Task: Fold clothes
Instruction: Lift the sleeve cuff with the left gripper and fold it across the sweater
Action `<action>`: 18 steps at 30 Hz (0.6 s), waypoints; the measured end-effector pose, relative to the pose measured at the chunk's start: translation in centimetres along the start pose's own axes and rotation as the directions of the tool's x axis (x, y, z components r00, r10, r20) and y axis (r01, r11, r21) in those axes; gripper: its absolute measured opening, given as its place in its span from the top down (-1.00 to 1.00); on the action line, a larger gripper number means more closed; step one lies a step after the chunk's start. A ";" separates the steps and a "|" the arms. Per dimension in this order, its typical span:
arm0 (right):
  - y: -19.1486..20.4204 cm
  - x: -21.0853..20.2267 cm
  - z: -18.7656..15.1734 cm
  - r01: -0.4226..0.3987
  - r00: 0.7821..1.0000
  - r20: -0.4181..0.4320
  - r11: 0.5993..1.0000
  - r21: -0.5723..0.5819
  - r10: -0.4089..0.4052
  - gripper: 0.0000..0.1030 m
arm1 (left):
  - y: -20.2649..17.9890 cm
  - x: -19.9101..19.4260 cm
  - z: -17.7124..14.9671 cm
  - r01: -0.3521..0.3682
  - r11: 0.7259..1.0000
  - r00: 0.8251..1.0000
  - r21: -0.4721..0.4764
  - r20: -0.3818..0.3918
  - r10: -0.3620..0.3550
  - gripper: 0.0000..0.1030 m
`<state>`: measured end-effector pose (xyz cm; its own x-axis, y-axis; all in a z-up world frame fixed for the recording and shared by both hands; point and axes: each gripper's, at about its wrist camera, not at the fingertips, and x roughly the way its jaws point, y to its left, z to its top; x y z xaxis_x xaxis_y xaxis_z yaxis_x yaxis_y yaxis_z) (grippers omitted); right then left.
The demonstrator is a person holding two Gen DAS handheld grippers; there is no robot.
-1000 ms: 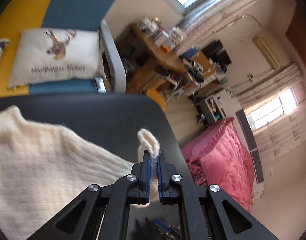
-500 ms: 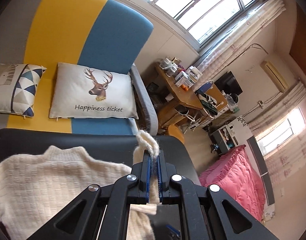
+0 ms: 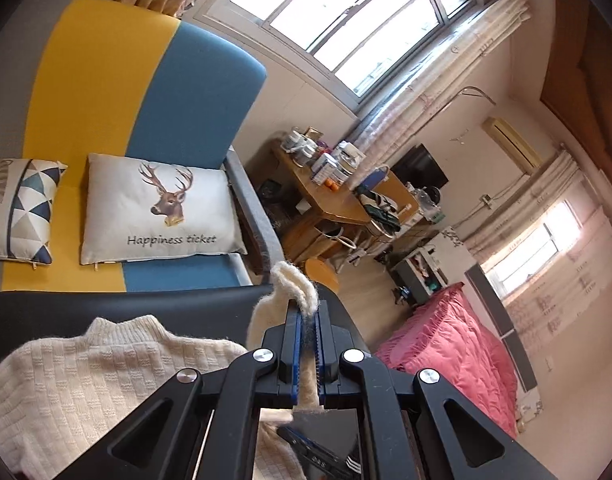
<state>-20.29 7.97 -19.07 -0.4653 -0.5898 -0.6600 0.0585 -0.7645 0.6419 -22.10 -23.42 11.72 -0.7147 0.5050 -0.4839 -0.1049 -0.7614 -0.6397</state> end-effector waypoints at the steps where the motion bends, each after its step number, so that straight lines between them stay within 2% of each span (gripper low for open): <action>1: 0.2 0.1 0.2 0.022 1.000 0.010 1.000 -0.006 -0.022 0.36 | 0.0 0.0 0.0 0.002 1.000 1.000 0.003 -0.001 -0.002 0.89; 4: 1.1 0.8 0.9 0.095 0.995 0.027 0.993 -0.065 -0.094 0.35 | 0.2 -0.2 0.0 0.017 1.000 1.000 0.007 -0.006 -0.017 0.89; 10: 2.3 1.5 2.6 0.231 0.971 0.094 0.964 -0.135 -0.220 0.35 | 0.9 -0.9 -0.6 0.030 1.000 0.999 0.002 -0.009 -0.030 0.89; 14: 1.9 1.5 2.4 0.269 0.961 0.099 0.953 -0.138 -0.257 0.35 | 3.3 -1.2 -1.9 0.024 0.999 1.000 -0.046 -0.018 -0.024 0.89; 18: 0.9 1.1 1.9 0.293 0.954 0.101 0.949 -0.114 -0.282 0.35 | 6.7 -1.2 -3.8 -0.013 0.994 0.999 -0.111 -0.044 0.008 0.89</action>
<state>-22.42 7.15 -18.50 -0.5494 -0.3208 -0.7715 0.0200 -0.9281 0.3717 -19.33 -27.57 5.68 -0.6842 0.5163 -0.5151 -0.0182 -0.7181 -0.6957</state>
